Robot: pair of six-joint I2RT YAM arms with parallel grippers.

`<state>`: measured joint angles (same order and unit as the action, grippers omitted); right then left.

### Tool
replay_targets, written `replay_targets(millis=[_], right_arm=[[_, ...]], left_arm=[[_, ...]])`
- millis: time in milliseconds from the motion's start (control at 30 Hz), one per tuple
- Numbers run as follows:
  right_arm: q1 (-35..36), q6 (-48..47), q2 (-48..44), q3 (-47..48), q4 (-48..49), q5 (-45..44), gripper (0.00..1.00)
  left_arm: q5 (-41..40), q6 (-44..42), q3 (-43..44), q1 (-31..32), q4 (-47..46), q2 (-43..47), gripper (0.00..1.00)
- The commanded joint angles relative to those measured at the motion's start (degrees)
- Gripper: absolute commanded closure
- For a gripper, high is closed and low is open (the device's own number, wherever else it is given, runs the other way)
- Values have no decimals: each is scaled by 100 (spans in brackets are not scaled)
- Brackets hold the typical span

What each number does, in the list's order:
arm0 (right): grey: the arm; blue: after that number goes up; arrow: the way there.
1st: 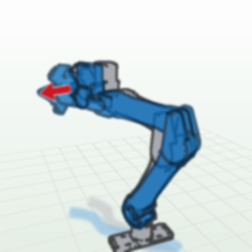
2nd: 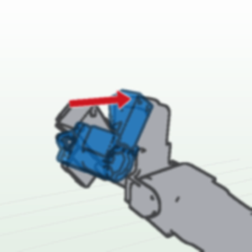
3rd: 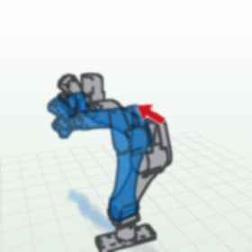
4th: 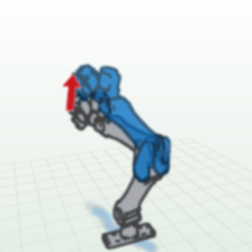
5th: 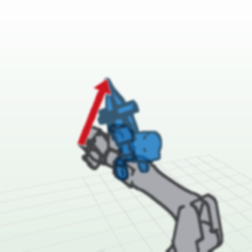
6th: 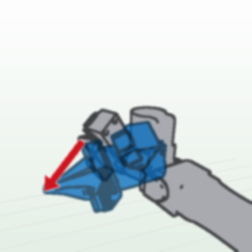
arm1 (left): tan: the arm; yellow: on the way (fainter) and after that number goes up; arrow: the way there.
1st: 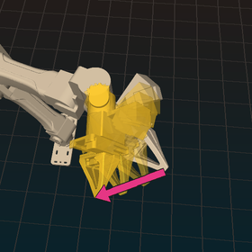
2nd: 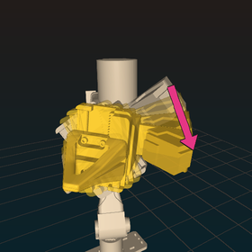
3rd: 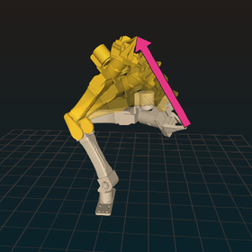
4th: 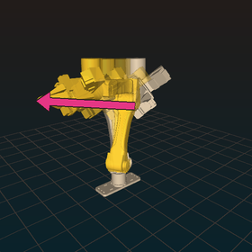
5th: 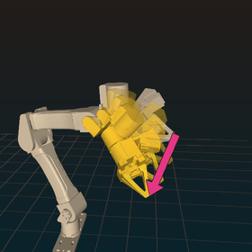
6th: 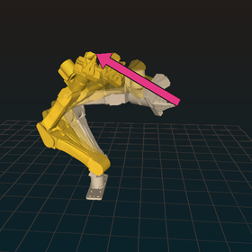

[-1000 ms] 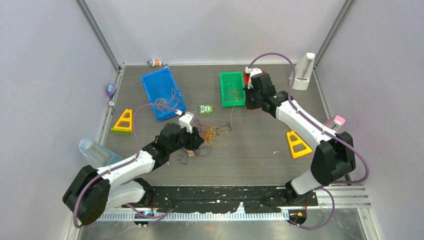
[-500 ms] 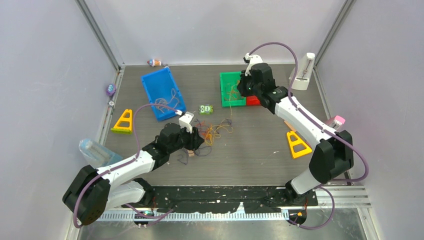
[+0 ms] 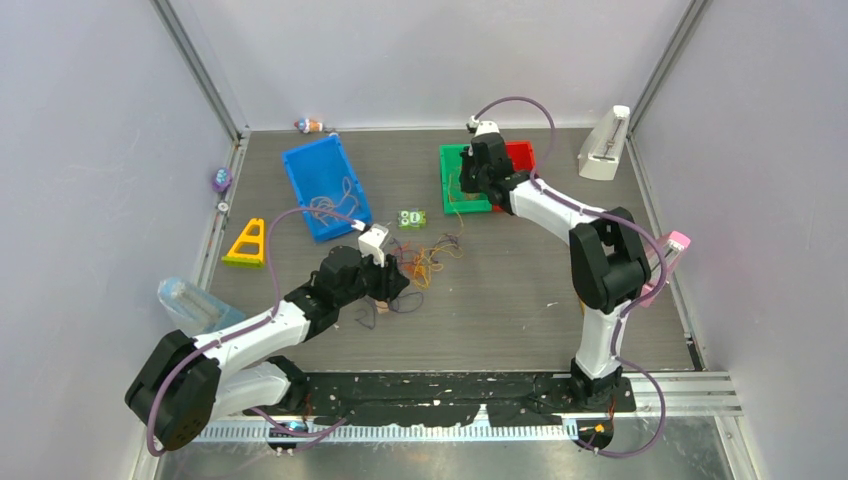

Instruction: Untangle the cables

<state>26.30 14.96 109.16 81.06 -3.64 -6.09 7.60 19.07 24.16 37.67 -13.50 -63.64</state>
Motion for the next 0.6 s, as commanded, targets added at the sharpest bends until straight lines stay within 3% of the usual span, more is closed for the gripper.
replay_targets(millis=[0, 367, 567], right_arm=[[32, -50, -397, 313, 297, -233, 95], [81, 57, -2704, -982, 335, -585, 95], [201, 286, -3472, -2256, 1258, -597, 95]], left_arm=[[26, -67, 157, 13, -236, 38, 60], [-227, -44, 227, 12, 17, 93, 61], [-246, -44, 198, 13, -7, 138, 61]])
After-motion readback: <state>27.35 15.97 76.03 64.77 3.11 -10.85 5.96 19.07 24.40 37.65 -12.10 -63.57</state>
